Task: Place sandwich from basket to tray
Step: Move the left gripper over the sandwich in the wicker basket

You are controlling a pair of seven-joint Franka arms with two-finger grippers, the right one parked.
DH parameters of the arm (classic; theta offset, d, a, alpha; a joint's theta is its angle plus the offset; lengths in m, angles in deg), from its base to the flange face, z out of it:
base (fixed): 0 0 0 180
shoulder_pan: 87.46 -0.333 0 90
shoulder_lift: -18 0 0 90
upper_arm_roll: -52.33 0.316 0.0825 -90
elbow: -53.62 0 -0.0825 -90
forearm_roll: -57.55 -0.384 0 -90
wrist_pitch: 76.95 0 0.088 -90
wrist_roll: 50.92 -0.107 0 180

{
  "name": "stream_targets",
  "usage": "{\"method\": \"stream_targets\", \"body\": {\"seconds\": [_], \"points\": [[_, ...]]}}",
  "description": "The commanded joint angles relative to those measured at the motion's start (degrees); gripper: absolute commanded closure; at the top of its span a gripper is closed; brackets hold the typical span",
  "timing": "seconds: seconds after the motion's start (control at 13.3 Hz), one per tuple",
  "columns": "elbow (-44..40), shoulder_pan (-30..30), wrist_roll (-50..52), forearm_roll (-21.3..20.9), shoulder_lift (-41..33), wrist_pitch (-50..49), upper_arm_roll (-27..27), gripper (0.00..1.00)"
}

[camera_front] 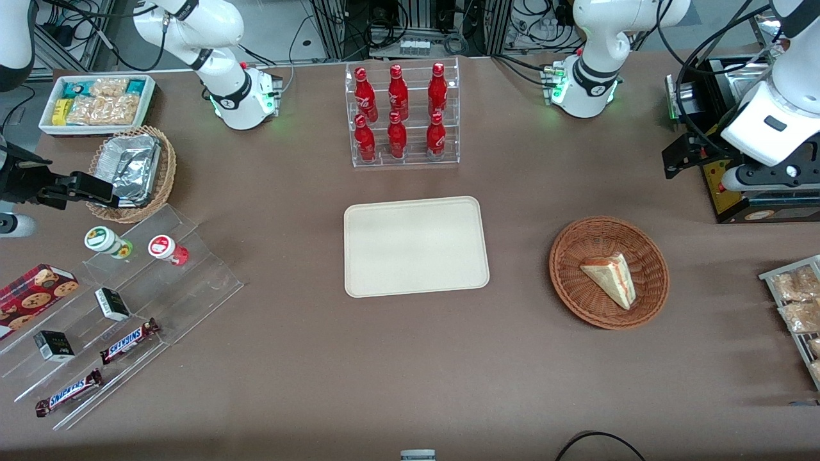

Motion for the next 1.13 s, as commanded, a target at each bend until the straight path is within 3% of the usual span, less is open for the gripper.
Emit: {"method": "stream_targets", "body": {"seconds": [0.0,0.53,1.05], "points": [[-0.8,0.19,-0.56,0.95,-0.06,0.32,0.6,0.0],[1.47,0.19,0.58,-0.11,4.32,3.64,1.04,0.0],[22.9,0.19,14.16,0.24,4.15,29.2,2.54,0.0]]}}
